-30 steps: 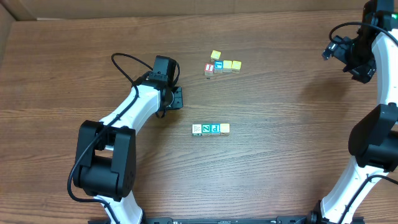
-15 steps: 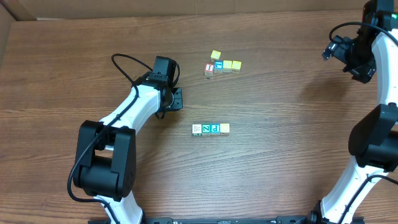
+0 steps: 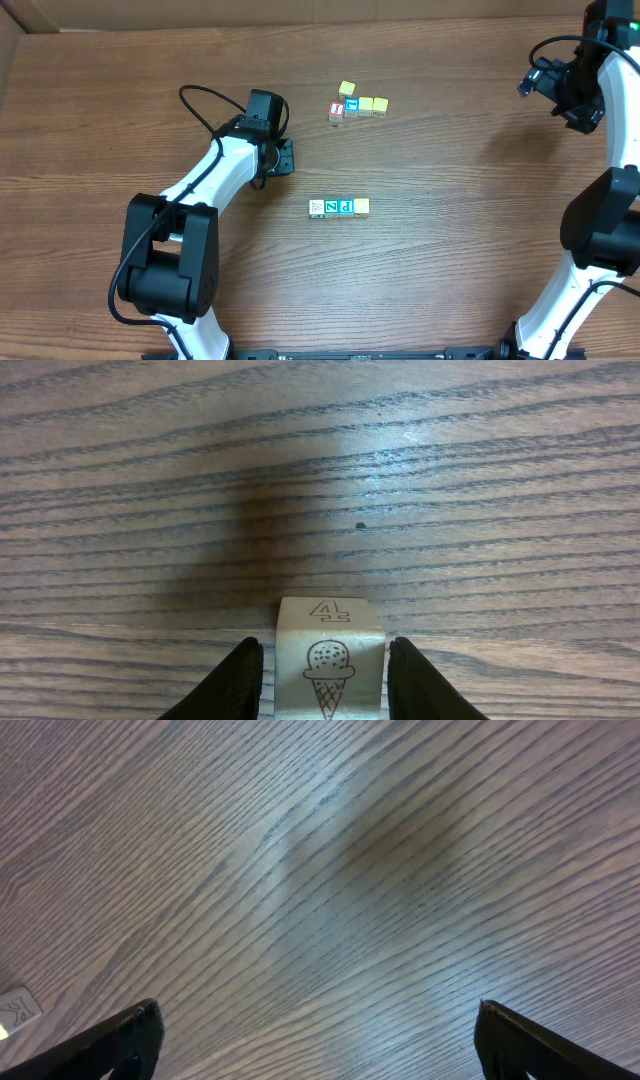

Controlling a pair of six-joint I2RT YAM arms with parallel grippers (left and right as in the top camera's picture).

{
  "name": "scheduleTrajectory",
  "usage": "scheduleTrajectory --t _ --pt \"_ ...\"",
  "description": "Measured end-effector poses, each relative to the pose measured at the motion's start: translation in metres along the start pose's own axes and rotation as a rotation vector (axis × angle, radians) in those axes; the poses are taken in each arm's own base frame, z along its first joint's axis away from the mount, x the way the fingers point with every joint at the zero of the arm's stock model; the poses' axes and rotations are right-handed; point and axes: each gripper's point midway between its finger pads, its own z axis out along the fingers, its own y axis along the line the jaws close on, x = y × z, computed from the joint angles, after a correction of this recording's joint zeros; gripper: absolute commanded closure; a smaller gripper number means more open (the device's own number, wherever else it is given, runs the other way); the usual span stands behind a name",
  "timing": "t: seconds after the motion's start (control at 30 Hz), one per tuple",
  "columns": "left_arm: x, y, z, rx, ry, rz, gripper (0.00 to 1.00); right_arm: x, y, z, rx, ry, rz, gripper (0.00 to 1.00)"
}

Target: Flip 5 blocks

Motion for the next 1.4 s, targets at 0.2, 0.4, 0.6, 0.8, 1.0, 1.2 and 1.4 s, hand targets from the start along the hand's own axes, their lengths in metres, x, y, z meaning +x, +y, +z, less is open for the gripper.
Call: scheduleTrajectory --t 0.2,0.4,0.6,0.8,1.0,1.2,1.4 --pt "0.0002 0.0001 0.0 -0.001 0.001 0.0 0.67 0.0001 0.0 0.0 0.0 0.001 0.0 0.0" --pt "0.0024 0.0008 0.0004 -0.003 0.008 0.0 0.67 -0.0001 0.0 0.0 0.0 -0.001 0.0 0.0" --pt "0.009 0.0029 0.0065 -0.005 0.011 0.0 0.66 -0.0002 0.0001 0.0 0.0 -0.001 0.001 0.0" --pt "0.0019 0.0005 0.0075 0.006 -0.022 -0.001 0.67 -0.0001 0.0 0.0 0.0 0.0 0.0 0.0" --pt "0.0006 0.0008 0.0075 0.004 -0.027 0.0 0.75 -0.0001 0.0 0.0 0.0 -0.001 0.001 0.0" --pt "0.0008 0.0007 0.0075 0.004 -0.027 0.0 0.76 0.0 0.0 0.0 0.0 0.0 0.001 0.0" --pt "0.0094 0.0043 0.0007 -0.018 0.034 0.012 0.86 -0.0001 0.0 0.0 0.0 0.0 0.001 0.0"
